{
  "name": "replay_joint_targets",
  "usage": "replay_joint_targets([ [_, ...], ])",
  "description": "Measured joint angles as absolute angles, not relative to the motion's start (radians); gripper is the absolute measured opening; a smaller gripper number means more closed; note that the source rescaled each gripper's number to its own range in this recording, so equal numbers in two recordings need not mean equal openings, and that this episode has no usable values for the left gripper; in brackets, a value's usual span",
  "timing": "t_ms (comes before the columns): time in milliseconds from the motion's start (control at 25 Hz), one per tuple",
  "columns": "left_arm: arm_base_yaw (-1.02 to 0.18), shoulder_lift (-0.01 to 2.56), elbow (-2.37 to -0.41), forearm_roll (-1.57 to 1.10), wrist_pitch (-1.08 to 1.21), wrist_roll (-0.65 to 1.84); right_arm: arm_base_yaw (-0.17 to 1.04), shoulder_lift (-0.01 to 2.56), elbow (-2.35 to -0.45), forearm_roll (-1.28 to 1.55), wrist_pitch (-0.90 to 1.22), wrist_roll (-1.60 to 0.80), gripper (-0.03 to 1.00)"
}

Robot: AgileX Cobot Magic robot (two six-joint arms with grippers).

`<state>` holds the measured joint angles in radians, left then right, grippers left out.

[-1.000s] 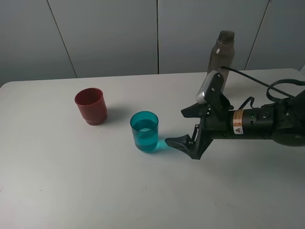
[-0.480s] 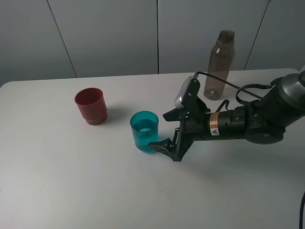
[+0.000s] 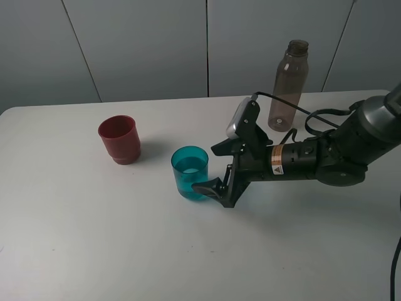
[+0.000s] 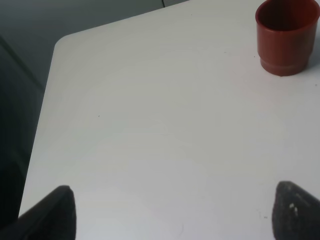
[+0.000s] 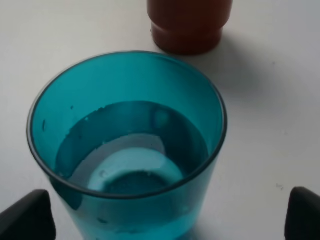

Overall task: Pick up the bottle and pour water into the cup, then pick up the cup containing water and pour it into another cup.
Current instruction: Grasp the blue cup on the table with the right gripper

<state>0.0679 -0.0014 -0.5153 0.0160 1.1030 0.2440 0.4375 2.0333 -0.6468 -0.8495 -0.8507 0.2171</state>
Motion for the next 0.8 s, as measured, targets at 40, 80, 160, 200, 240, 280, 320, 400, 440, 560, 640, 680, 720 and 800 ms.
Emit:
replay_joint_targets([
  [40, 0.068, -0.001, -0.515, 0.016, 1.103, 0.244, 0.438, 2.033, -0.647, -0.85, -0.851, 0.216, 1.0],
  [80, 0.068, -0.001, -0.515, 0.016, 1.103, 0.244, 0.438, 2.033, -0.647, -0.85, -0.851, 0.216, 1.0],
  [160, 0.068, -0.001, -0.515, 0.016, 1.103, 0.244, 0.438, 2.033, -0.647, -0.85, -0.851, 0.216, 1.0],
  [200, 0.068, -0.001, -0.515, 0.016, 1.103, 0.244, 0.44, 2.033, -0.647, -0.847, -0.851, 0.216, 1.0],
  [240, 0.068, -0.001, -0.515, 0.016, 1.103, 0.244, 0.443, 2.033, -0.647, -0.847, -0.851, 0.216, 1.0],
  [280, 0.068, -0.001, -0.515, 0.016, 1.103, 0.244, 0.447, 2.035, -0.647, -0.845, -0.851, 0.213, 1.0],
  [320, 0.068, -0.001, -0.515, 0.016, 1.103, 0.244, 0.454, 2.035, -0.647, -0.845, -0.853, 0.21, 1.0],
  [400, 0.068, -0.001, -0.515, 0.016, 1.103, 0.244, 0.466, 2.05, -0.648, -0.837, -0.857, 0.195, 1.0],
  [440, 0.068, -0.001, -0.515, 0.016, 1.103, 0.244, 0.471, 2.06, -0.654, -0.835, -0.857, 0.195, 1.0],
  [560, 0.068, -0.001, -0.515, 0.016, 1.103, 0.244, 0.477, 2.08, -0.673, -0.826, -0.855, 0.195, 1.0],
  [640, 0.068, -0.001, -0.515, 0.016, 1.103, 0.244, 0.477, 2.08, -0.69, -0.824, -0.855, 0.195, 1.0],
  [680, 0.068, -0.001, -0.515, 0.016, 1.103, 0.244, 0.48, 2.08, -0.696, -0.824, -0.855, 0.193, 1.0],
  [720, 0.068, -0.001, -0.515, 0.016, 1.103, 0.244, 0.482, 2.083, -0.702, -0.824, -0.855, 0.193, 1.0],
  [800, 0.068, -0.001, -0.515, 0.016, 1.103, 0.244, 0.492, 2.091, -0.713, -0.821, -0.855, 0.193, 1.0],
])
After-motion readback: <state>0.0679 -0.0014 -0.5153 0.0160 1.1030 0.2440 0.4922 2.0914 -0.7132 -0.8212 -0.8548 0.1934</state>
